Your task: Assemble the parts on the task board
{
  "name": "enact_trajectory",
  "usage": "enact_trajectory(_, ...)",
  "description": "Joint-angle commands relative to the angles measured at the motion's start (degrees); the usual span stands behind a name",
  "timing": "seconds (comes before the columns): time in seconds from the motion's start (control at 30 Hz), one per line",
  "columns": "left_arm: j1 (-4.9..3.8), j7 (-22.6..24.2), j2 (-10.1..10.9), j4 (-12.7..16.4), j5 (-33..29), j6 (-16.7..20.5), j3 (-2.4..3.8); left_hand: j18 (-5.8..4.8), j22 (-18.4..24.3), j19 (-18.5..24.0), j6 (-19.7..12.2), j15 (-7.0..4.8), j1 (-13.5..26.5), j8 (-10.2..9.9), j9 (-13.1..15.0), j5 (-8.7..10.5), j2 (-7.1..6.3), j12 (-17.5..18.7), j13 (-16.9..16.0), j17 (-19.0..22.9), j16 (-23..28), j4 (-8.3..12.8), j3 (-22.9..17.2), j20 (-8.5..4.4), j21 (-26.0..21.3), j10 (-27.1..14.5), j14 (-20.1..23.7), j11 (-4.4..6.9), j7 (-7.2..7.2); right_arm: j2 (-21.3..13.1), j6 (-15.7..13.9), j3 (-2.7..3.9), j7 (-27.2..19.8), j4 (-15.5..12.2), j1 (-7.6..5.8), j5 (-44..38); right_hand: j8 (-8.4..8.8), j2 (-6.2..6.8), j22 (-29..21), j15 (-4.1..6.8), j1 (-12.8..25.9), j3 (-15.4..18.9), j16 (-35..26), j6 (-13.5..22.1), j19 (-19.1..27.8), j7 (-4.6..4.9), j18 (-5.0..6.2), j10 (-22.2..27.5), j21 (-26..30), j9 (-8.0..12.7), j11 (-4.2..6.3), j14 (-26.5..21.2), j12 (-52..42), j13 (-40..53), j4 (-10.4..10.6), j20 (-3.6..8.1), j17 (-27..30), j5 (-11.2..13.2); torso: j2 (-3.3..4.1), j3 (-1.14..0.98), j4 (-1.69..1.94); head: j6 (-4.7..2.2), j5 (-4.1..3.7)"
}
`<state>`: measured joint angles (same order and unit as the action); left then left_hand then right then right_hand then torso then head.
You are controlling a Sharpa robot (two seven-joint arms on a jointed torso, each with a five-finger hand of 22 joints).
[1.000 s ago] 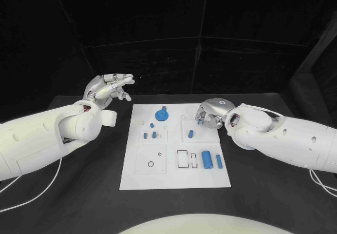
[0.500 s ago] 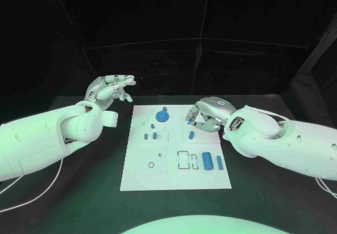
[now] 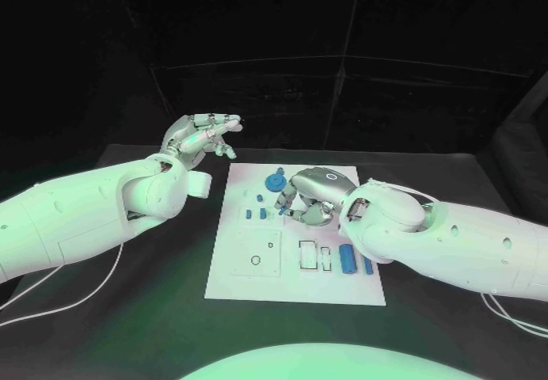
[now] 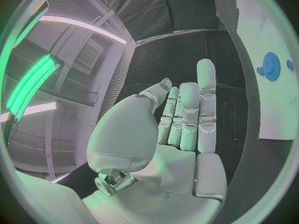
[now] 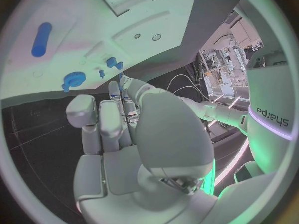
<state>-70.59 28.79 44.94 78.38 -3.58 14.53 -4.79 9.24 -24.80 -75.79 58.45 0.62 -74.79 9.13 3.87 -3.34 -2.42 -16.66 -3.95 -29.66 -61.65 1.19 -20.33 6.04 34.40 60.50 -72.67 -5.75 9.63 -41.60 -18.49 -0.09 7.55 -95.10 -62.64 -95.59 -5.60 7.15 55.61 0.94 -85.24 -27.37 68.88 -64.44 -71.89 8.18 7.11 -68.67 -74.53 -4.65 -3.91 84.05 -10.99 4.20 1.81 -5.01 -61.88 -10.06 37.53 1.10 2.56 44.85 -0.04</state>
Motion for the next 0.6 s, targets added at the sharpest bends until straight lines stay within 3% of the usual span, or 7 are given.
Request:
enact_trajectory(0.03, -0.1, 0.8, -0.2, 0.4, -0.2, 0.3, 0.05, 1.17, 0.1, 0.4, -0.1, -0.03, -0.7, 0.2, 0.0, -0.18, 0.26, -0.3, 0.0, 0.0, 0.2, 0.4, -0.1, -0.02, -0.3, -0.3, 0.3, 0.01, 0.24, 1.0, 3.0, -0.62, -1.8, 0.9, -0.02, -0.4, 0.22, 0.43, -0.1, -0.17, 0.1, 0.0, 0.1, 0.4, 0.0, 0.18, -0.46, 0.3, -0.2, 0.1, -0.22, 1.8, 0.3, -0.1, -0.4, -0.21, 0.0, -0.3, -0.01, -0.02, -0.2, 0.33, 0.62)
enact_trajectory(0.2, -0.1, 0.7, -0.4, 0.7, -0.2, 0.4, 0.05, 1.19, 0.2, 0.4, -0.1, -0.09, -1.4, 0.4, 0.0, -0.2, 0.42, -0.5, 0.0, 0.2, 0.2, 0.9, -0.5, -0.06, -0.4, -0.4, 0.4, 0.05, 0.23, 2.8, 4.4, -1.64, -1.3, 2.3, 0.34, -1.9, 0.26, 0.48, -0.1, -0.2, 0.2, 0.1, 0.1, 0.4, 0.1, 0.22, -0.45, 0.4, -0.2, 0.1, -0.26, 1.8, 0.4, -0.1, -0.4, -0.24, 0.0, -0.3, -0.02, -0.01, -0.04, 0.67, 0.91)
enact_trajectory(0.37, -0.11, 0.6, -0.6, 0.8, -0.2, 0.4, 0.05, 1.18, 0.2, 0.3, -0.2, -0.1, -1.6, 0.4, 0.1, -0.21, 0.42, -0.5, 0.0, 0.1, 0.1, 1.1, -0.6, -0.07, -0.4, -0.4, 0.4, 0.04, 0.23, 3.9, 5.2, -1.98, -0.8, 3.0, 1.04, -2.8, 0.28, 0.47, -0.1, -0.22, 0.3, 0.1, 0.1, 0.4, 0.1, 0.24, -0.45, 0.4, -0.3, 0.1, -0.29, 1.8, 0.4, -0.1, -0.4, -0.26, 0.0, -0.3, -0.07, -0.11, -0.05, 0.88, 1.41)
enact_trajectory(0.6, -0.12, 0.2, -0.7, 0.8, -0.2, 0.3, 0.05, 1.19, 0.2, 0.3, -0.2, -0.11, -1.7, 0.5, 0.1, -0.22, 0.42, -0.6, 0.0, 0.2, 0.1, 1.2, -0.7, -0.09, -0.5, -0.4, 0.4, 0.05, 0.23, 5.0, 5.9, -2.08, -0.3, 3.5, 1.61, -3.4, 0.32, 0.45, -0.2, -0.27, 0.6, 0.1, 0.1, 0.4, 0.1, 0.28, -0.44, 0.4, -0.2, 0.1, -0.33, 1.8, 0.5, -0.1, -0.4, -0.31, 0.1, -0.2, -0.06, -0.08, -0.2, 1.09, 1.72)
